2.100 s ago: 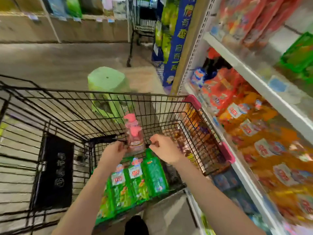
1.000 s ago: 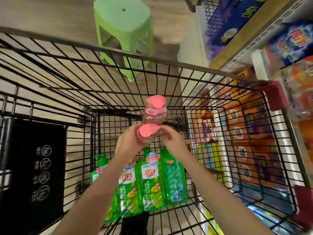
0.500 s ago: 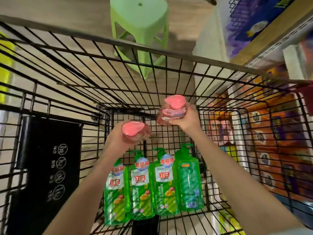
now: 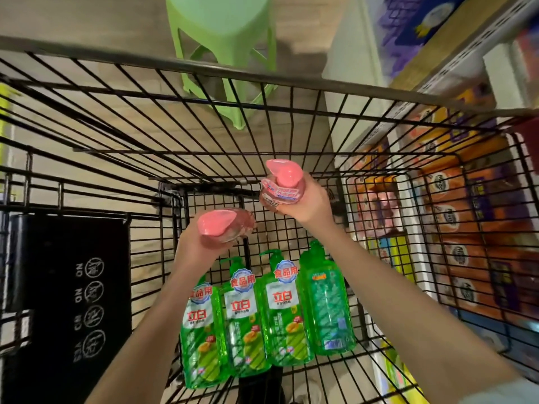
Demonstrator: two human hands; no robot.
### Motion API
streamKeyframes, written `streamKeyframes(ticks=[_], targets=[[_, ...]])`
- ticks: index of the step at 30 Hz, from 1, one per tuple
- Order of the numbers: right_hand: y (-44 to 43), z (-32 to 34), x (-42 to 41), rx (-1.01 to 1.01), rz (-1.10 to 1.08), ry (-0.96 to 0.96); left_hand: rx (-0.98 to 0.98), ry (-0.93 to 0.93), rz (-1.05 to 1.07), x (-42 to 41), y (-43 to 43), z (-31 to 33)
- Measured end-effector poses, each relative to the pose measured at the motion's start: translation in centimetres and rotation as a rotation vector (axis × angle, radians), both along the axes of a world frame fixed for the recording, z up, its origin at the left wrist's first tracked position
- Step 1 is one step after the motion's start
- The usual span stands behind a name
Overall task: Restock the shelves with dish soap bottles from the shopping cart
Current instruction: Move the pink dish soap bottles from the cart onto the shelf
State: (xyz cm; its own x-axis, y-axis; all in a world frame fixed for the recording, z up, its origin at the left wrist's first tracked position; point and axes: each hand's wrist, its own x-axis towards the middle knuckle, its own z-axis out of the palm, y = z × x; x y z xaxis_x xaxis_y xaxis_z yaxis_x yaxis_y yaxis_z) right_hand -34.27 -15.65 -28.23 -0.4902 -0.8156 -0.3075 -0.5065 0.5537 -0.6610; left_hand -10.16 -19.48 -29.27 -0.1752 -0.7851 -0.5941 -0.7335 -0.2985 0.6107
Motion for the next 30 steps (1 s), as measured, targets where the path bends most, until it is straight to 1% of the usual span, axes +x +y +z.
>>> streamKeyframes(ticks=[4,7,9,12,16,18,22,25,28,30], targets=[[2.0,0.8,1.2,-0.094,-0.115,-0.018,-0.012,-0.046,0.034,-0.4,0.7,0.8],[4.0,2.2,1.4,-0.07,-0.153,-0.041,-0.029,-0.072,0.061,-0.9,1.2,1.8],[5.2,3.3,1.2,-0.042,-0.151,-0.054,-0.088,-0.129,0.009,-1.5,1.7,2.9],[7.2,5.6,0.9,-0.087,-0.142,-0.093,-0.139,-0.222,-0.055,-2.6,2.3,5.2],[9.9,9.9,0.8,-0.145,-0.187,-0.135,-0.175,-0.274,-0.2,-2.7,3.5,8.2],[11.5,12.2,0.5,-0.187,-0.207,-0.134,-0.205,-0.236,-0.202,-3.0,4.5,10.2],[15.8,17.2,0.1,-0.244,-0.217,-0.074,-0.37,-0.175,-0.3,-3.7,7.2,15.1],[19.7,20.8,0.3,-0.341,-0.291,-0.041,-0.554,-0.129,-0.385,-4.0,9.4,18.3],[24.0,24.7,0.9,-0.457,-0.324,0.003,-0.627,-0.043,-0.431,-4.1,12.3,22.1],[26.8,27.4,1.2,-0.524,-0.369,0.031,-0.69,-0.021,-0.466,-4.1,14.6,24.7]])
